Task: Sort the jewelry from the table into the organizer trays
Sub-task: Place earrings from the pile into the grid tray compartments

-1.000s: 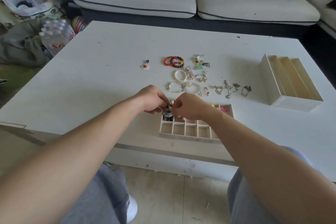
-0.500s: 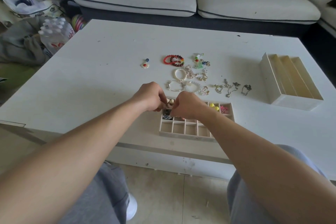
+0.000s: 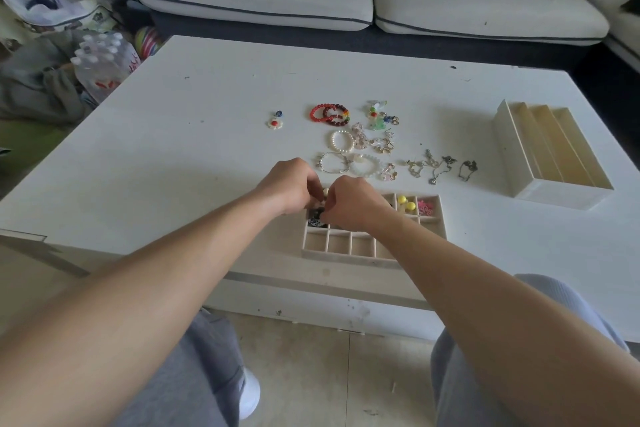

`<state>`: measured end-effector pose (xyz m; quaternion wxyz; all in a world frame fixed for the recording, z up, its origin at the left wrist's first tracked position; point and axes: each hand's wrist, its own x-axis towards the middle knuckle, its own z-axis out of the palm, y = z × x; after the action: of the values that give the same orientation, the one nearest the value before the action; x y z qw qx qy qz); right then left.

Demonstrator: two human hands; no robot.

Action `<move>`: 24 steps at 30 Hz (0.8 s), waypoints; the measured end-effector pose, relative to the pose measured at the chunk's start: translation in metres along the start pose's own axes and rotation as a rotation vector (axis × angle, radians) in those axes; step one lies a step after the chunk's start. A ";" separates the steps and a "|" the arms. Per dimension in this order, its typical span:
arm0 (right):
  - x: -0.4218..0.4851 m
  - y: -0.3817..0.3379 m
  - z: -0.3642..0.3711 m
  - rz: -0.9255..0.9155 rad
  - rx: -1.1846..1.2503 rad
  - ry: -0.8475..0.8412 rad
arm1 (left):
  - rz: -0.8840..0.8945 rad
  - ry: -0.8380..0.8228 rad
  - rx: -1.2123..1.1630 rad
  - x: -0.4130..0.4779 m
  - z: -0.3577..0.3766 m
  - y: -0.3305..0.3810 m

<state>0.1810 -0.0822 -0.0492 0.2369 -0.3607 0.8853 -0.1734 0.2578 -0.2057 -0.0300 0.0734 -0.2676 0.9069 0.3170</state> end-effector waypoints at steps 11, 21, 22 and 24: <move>0.001 0.002 0.003 0.011 -0.102 0.057 | 0.000 -0.021 0.037 0.001 0.004 0.000; 0.000 0.014 -0.016 -0.079 -0.029 -0.060 | 0.031 -0.076 0.101 0.001 -0.007 -0.003; 0.000 0.015 -0.018 -0.094 -0.007 -0.070 | 0.040 -0.082 0.123 0.001 -0.009 -0.004; -0.002 0.015 -0.022 -0.129 0.052 -0.099 | 0.057 -0.152 0.180 -0.001 -0.013 -0.003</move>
<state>0.1623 -0.0677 -0.0378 0.2779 -0.4186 0.8427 -0.1932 0.2612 -0.2151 -0.0210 0.1565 -0.2093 0.9307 0.2557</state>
